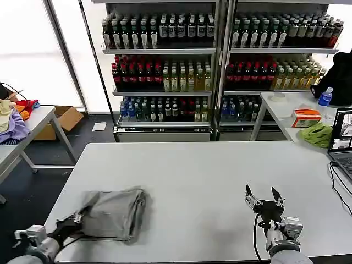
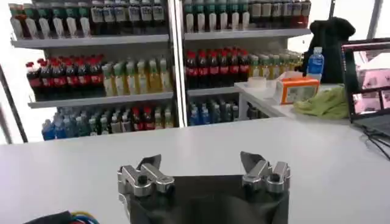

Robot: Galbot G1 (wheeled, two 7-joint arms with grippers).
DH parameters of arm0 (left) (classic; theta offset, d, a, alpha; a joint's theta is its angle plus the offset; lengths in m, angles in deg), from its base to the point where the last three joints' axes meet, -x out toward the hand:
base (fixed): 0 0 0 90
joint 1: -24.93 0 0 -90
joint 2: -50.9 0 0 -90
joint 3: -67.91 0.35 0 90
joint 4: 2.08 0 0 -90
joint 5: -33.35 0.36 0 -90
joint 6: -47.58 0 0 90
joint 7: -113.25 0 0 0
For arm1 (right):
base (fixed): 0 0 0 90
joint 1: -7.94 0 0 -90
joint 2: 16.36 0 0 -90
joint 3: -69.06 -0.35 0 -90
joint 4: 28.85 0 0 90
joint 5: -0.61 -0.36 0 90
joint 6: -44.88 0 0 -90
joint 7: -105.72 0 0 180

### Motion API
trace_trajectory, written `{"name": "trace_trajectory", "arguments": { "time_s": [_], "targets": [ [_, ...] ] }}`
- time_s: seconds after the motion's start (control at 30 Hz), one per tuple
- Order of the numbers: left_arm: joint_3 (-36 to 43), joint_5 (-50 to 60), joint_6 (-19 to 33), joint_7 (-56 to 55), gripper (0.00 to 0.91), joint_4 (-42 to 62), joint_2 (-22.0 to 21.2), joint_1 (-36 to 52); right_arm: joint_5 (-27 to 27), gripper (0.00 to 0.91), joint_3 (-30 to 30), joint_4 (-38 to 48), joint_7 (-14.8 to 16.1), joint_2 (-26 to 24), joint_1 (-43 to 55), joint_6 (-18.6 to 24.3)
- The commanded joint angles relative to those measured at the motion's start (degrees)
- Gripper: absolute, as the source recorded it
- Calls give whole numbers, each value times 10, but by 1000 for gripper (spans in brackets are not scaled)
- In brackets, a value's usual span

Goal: Fold and organize the clothes.

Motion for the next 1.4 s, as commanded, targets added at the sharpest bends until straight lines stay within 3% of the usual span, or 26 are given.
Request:
{"name": "trace_trajectory", "arguments": {
  "time_s": [0.03,0.37,0.53,0.67,0.77,0.87,0.97,1.4],
  "targets": [
    [-182,-29,0,9,0,23,129,-15,1,907,4,0,0,2,1,0],
    [-143,22,-1,17,0,-46,110,-10,1,907,-4,-4,1,3,-8,0],
    [-70,31,-12,-8,0,-133,77,-22,8,907,-7,2,1,8,-15,4],
    [55,50,-50,-56,0,-232,60,-18,2,907,-17,12,2,12,-12,-1],
    [215,122,-65,-81,0,-279,45,-2,10,907,-19,13,5,23,-4,-8],
    [339,164,-71,-92,0,-270,31,35,35,907,-14,8,10,41,-11,-10],
    [398,183,-68,-104,0,-218,27,89,60,907,-9,2,11,57,-26,-8],
    [457,143,-88,-141,0,-123,-15,228,103,907,2,-12,15,84,-60,-3]
  ]
}}
